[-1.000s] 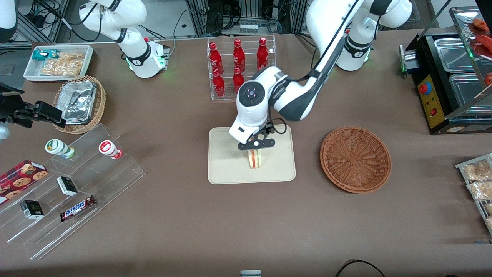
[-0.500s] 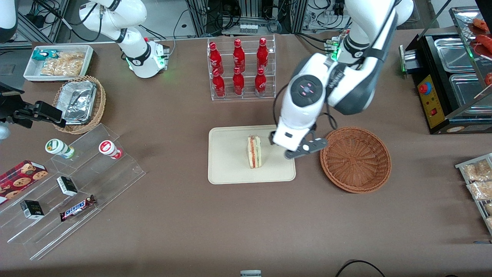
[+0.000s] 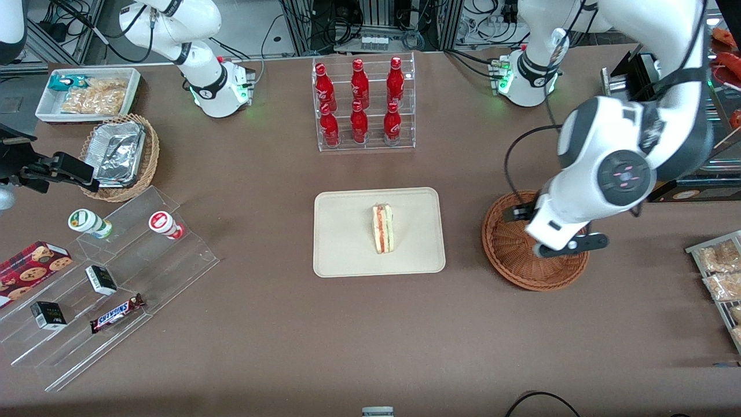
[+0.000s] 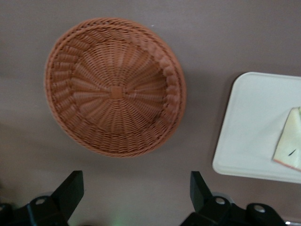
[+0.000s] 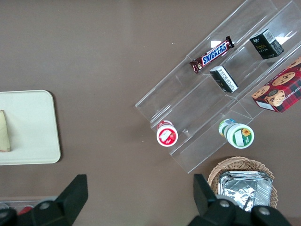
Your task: Place sandwich from basket to tray
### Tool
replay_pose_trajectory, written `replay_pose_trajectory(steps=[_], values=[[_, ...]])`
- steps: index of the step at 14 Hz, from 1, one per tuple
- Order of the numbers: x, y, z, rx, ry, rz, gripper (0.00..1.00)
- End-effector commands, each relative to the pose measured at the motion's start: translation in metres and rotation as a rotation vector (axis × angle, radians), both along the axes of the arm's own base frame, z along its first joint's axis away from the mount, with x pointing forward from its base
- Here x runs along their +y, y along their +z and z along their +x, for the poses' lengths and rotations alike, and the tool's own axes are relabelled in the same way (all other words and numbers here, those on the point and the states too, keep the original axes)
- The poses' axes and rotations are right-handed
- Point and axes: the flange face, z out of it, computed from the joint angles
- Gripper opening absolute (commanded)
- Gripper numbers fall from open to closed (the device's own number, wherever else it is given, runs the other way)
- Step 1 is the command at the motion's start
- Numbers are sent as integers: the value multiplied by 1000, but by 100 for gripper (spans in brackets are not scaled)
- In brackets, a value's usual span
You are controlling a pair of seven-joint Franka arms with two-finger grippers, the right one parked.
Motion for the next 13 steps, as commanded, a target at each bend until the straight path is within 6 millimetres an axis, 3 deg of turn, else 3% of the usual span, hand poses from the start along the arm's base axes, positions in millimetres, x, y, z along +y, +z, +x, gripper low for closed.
replay_pose_trajectory(steps=[1, 2, 4, 5, 13], values=[[32, 19, -39, -10, -85, 29, 100], [40, 23, -52, -22, -109, 54, 100], [77, 34, -74, -29, -116, 48, 100], [77, 45, -81, -36, -182, 40, 100], [122, 143, -88, -74, -253, 8, 100]])
